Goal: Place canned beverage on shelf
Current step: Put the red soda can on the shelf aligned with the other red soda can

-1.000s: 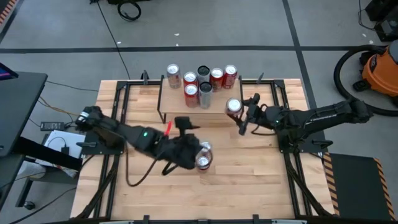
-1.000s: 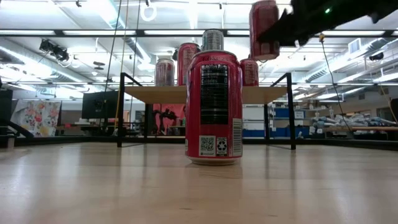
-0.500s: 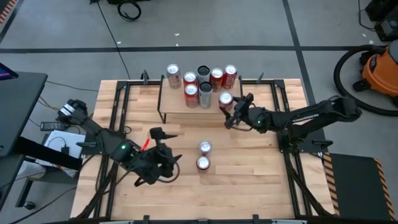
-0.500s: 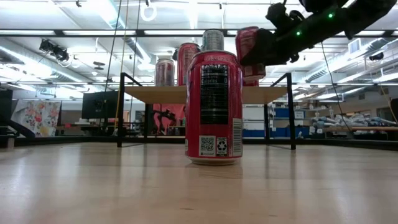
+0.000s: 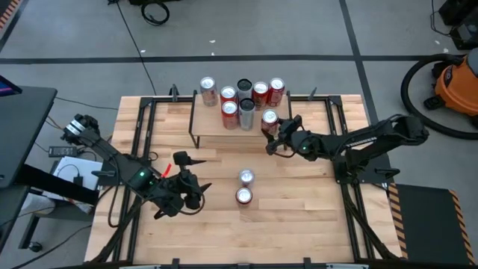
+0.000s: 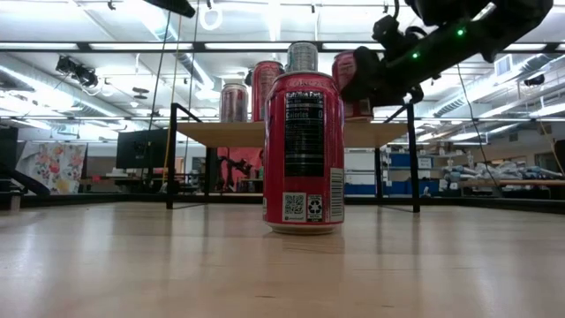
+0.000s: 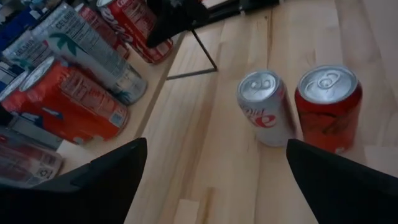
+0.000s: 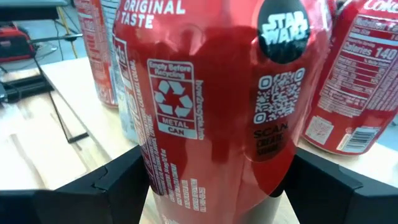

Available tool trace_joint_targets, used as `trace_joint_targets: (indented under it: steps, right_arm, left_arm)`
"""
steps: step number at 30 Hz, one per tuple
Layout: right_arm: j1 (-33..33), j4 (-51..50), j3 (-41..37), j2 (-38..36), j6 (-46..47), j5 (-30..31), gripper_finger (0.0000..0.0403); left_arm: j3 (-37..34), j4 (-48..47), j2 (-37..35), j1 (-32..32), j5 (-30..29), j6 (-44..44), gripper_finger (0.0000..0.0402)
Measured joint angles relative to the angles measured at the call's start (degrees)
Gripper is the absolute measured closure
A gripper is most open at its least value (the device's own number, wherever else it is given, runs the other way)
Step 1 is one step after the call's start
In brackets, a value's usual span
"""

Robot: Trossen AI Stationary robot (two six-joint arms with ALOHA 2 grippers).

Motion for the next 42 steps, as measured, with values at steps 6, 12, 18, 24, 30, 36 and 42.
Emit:
trace_joint_targets:
  steps: [6, 12, 18, 24, 30, 36, 42]
  right_arm:
    - [0.2, 1.8, 0.1, 1.7, -0.3, 2.5, 0.0084]
    - [-0.2, 0.2, 0.0, 0.4, -1.8, 1.4, 0.0074]
    - [-0.7, -1.2, 0.0, -0.9, -3.8, 1.8, 0.0028]
    - [-0.7, -7.1, 3.0, -2.9, -5.0, 3.4, 0.0012]
    - [-0.5, -15.9, 7.3, -5.4, -4.9, 3.0, 0.0017]
    - [-0.4, -24.8, 10.9, -6.3, -4.4, 1.2, 0.0018]
    - [0.1, -32.0, 11.8, -6.3, -0.7, -2.2, 0.0018]
  left_arm:
    - [-0.7, 0.6, -0.6, -1.7, 0.2, -0.7, 0.0005]
    - [-0.7, 0.5, -1.0, -2.4, 0.2, -0.8, 0.0005]
    - [-0.7, 0.6, -1.0, -2.4, 0.2, -1.5, 0.0005]
    - [-0.7, 0.6, -0.9, -2.4, 0.2, -2.0, 0.0005]
    - [-0.6, 0.6, -0.9, -2.4, 0.2, -2.3, 0.0005]
    - [-0.6, 0.5, -0.9, -2.4, 0.2, -3.1, 0.0005]
    - [-0.6, 0.5, -0.9, -2.4, 0.2, -3.3, 0.0005]
